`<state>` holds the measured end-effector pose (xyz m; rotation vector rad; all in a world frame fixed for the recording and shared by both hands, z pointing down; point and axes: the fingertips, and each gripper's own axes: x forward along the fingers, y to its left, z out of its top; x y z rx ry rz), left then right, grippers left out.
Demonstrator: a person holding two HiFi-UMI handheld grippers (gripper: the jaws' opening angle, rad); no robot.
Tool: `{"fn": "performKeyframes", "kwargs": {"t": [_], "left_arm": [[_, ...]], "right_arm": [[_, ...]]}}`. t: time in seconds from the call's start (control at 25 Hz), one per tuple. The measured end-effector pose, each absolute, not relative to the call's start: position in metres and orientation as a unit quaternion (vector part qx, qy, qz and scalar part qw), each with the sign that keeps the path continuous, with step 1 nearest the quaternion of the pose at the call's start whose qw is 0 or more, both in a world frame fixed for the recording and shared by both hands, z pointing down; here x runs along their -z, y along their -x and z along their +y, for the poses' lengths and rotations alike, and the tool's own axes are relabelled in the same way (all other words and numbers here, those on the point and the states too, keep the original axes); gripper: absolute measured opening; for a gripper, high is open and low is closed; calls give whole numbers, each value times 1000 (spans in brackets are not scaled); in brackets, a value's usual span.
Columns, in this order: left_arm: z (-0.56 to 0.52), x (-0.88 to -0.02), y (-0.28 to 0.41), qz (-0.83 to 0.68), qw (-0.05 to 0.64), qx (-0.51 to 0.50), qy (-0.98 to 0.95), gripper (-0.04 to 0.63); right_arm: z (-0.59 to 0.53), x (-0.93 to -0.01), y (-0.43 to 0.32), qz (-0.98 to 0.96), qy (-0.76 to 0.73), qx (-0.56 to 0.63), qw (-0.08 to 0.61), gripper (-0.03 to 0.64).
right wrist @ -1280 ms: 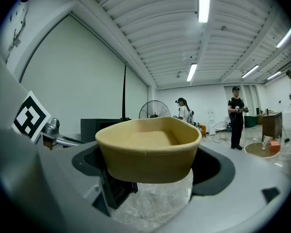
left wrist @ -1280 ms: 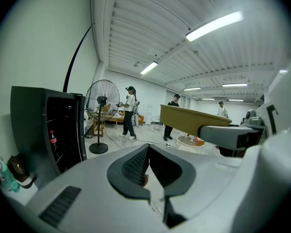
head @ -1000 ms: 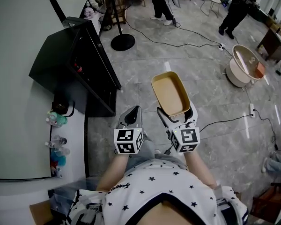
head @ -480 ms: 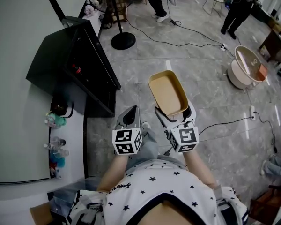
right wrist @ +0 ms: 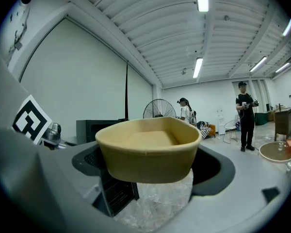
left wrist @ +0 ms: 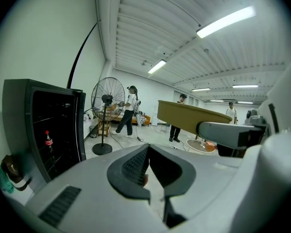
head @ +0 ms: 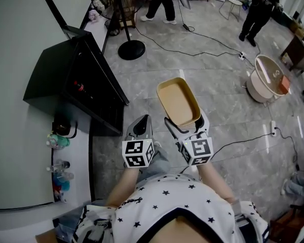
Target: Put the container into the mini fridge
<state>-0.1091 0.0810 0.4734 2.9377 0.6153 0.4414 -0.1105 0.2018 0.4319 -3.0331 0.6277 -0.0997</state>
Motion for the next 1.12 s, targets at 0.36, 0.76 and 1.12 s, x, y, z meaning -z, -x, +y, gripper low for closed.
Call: {"fn": "performKeyframes", "kwargs": {"t": [0.36,0.76,1.12], "left_arm": [[76,-465,25,203,56,-147,-966,12],[62,-459,-41,201,48,-144,-968,12],[28,-457,-101,180,46,-136,-973,12]], "right_arm": [[194,-421,27,210,977,32,11,520],[182,-414,-42,212,977,33,9,520],[150,-415,-109,232,972,27,8,520]]}}
